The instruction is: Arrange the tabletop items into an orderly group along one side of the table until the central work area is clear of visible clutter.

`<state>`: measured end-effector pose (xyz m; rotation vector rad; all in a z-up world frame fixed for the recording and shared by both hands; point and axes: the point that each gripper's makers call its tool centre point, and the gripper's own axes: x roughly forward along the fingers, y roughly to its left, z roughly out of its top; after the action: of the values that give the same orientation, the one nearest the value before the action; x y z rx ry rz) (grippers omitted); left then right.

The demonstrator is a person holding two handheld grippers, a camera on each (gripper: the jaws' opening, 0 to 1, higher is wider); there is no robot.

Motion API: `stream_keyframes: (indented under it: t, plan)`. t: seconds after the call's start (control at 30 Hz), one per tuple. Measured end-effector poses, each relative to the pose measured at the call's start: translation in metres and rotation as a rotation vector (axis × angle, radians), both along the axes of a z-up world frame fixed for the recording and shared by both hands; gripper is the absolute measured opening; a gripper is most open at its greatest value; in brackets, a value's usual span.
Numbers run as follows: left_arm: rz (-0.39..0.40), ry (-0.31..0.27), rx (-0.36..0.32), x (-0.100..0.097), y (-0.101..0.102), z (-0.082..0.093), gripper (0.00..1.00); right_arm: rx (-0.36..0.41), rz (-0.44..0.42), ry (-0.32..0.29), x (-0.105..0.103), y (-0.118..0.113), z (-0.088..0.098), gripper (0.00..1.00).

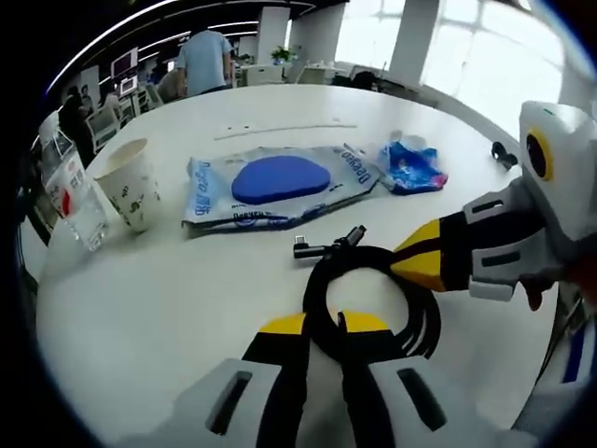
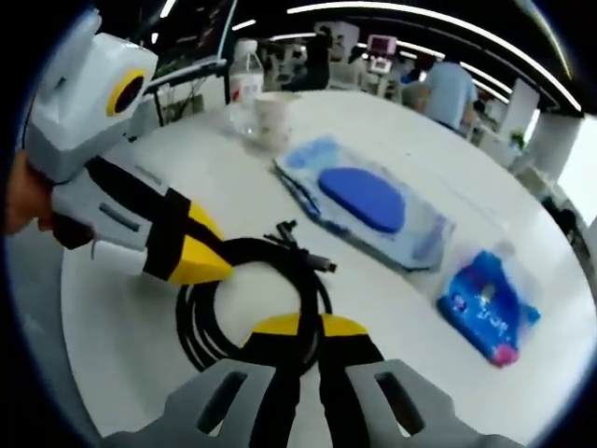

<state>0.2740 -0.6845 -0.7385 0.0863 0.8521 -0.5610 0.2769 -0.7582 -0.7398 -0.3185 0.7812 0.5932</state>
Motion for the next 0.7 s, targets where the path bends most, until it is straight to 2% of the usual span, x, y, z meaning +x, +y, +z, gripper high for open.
stream_keyframes:
  t: [0.17,0.27,0.43,0.5,0.57,0.7]
  plan:
    - [-0.001,-0.010,-0.002,0.000,0.000,0.000,0.10,0.020,-0.033,-0.003,0.000,0.000,-0.001,0.02]
    - [0.005,0.004,-0.013,0.001,0.001,0.000,0.10,0.074,-0.087,0.041,-0.001,0.000,-0.001,0.03]
    - [-0.004,0.021,-0.018,0.000,0.001,0.000,0.11,0.057,-0.066,0.035,-0.005,0.000,0.001,0.05]
    - [-0.001,0.000,0.004,0.003,0.004,0.001,0.20,0.085,-0.094,0.004,-0.002,-0.001,0.007,0.08]
    - [0.005,-0.007,0.000,0.003,0.005,0.003,0.25,0.084,-0.105,0.006,-0.002,-0.003,0.008,0.13]
    - [0.014,-0.010,-0.017,0.005,0.009,0.008,0.28,0.100,-0.094,-0.024,-0.004,-0.003,0.016,0.22]
